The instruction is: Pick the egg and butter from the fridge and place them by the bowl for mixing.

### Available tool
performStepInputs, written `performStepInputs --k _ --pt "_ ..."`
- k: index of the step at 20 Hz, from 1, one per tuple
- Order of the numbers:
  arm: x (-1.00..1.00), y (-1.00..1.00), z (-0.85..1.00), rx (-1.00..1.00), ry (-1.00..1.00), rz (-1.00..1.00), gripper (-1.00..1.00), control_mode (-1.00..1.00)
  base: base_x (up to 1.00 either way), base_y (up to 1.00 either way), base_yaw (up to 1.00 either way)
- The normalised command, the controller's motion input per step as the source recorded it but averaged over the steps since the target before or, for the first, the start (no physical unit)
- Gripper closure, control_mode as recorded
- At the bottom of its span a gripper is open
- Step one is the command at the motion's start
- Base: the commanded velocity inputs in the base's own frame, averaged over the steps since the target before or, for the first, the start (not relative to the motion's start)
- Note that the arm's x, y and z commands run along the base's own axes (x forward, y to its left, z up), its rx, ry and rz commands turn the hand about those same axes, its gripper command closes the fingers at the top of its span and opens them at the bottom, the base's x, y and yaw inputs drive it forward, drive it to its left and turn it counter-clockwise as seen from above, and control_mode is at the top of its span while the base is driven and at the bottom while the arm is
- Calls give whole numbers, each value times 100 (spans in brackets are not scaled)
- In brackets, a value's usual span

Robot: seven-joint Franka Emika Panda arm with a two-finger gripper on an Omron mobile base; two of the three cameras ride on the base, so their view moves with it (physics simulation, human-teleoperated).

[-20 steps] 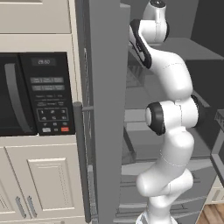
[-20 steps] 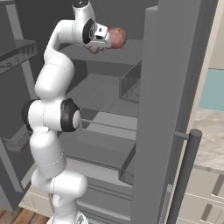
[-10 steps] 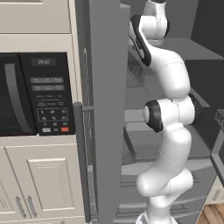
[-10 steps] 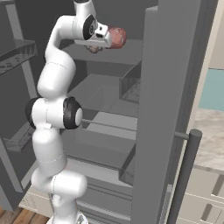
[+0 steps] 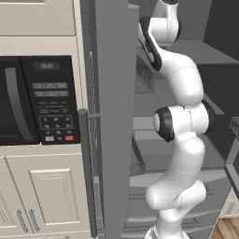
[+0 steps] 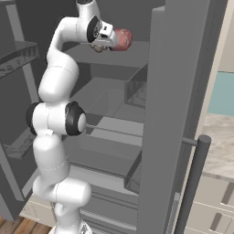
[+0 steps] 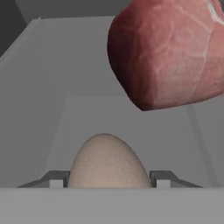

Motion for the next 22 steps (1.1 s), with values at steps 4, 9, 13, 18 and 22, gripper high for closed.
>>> performStepInputs --k 4,9,13,18,22 --pt "-31 6 0 0 -45 -3 100 -100 0 0 0" --pt "-52 0 0 0 -25 -5 100 -100 0 0 0" --pt "-1 0 0 0 0 0 100 -100 0 0 0" --pt "-33 0 12 0 -3 0 100 -100 0 0 0" --pt "-74 0 35 0 -4 0 100 -100 0 0 0"
